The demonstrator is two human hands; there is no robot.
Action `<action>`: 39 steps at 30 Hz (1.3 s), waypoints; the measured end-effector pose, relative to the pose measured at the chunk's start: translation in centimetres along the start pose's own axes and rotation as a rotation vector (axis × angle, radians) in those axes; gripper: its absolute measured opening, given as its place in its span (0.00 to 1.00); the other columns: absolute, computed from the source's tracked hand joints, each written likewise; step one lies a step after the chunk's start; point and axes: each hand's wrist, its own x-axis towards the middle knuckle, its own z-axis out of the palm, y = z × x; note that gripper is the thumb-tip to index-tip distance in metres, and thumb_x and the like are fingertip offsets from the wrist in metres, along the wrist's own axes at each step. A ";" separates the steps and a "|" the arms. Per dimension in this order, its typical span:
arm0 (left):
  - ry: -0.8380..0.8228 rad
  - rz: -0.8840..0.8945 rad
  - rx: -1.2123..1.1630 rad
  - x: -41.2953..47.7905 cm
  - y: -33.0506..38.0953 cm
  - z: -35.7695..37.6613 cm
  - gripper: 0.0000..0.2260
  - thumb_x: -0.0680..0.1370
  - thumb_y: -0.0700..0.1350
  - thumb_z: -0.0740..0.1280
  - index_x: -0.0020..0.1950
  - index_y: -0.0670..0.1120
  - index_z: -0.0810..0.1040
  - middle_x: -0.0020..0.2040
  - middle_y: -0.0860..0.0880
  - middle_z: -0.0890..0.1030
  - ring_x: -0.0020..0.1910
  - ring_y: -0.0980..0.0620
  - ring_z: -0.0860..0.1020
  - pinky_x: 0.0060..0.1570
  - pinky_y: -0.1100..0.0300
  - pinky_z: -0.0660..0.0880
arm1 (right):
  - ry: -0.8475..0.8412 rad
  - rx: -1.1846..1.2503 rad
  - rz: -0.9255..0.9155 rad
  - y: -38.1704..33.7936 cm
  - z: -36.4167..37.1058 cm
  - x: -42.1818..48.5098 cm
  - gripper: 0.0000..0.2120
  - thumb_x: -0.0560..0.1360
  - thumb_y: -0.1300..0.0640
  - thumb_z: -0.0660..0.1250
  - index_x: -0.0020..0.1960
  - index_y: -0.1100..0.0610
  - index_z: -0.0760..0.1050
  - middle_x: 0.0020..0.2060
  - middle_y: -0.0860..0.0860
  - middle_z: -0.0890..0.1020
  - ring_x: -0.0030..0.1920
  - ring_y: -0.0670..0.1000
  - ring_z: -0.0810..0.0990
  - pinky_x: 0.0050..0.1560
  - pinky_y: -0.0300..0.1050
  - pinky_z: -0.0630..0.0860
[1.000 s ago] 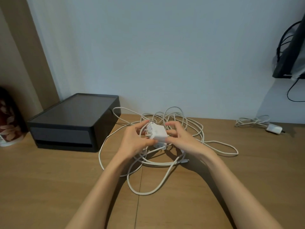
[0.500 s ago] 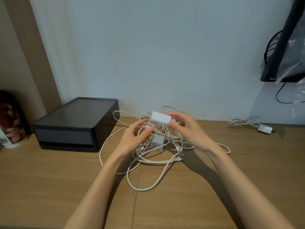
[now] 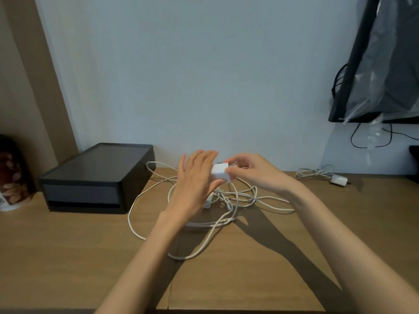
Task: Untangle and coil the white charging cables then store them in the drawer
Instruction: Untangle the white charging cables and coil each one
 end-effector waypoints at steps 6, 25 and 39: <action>-0.052 -0.121 -0.327 0.6 0.9 -1.3 0.15 0.78 0.54 0.62 0.59 0.45 0.72 0.52 0.48 0.76 0.48 0.51 0.73 0.47 0.58 0.71 | 0.129 0.064 -0.020 0.0 -2.5 -0.9 0.05 0.74 0.54 0.70 0.49 0.53 0.79 0.39 0.49 0.80 0.40 0.45 0.76 0.43 0.39 0.70; -0.163 -0.740 -1.059 1.2 2.1 -2.8 0.14 0.79 0.49 0.62 0.63 0.47 0.67 0.53 0.49 0.76 0.49 0.57 0.77 0.42 0.65 0.75 | 0.402 0.269 -0.077 0.0 -2.6 -1.0 0.11 0.81 0.55 0.59 0.43 0.54 0.75 0.28 0.49 0.82 0.44 0.53 0.84 0.58 0.52 0.76; -0.198 -0.447 -1.048 3.4 5.1 -5.1 0.13 0.80 0.39 0.63 0.64 0.46 0.70 0.43 0.45 0.83 0.39 0.51 0.82 0.39 0.62 0.79 | 0.618 0.467 -0.163 -2.6 -3.3 -0.7 0.10 0.79 0.58 0.64 0.44 0.59 0.82 0.19 0.43 0.71 0.34 0.47 0.77 0.51 0.48 0.80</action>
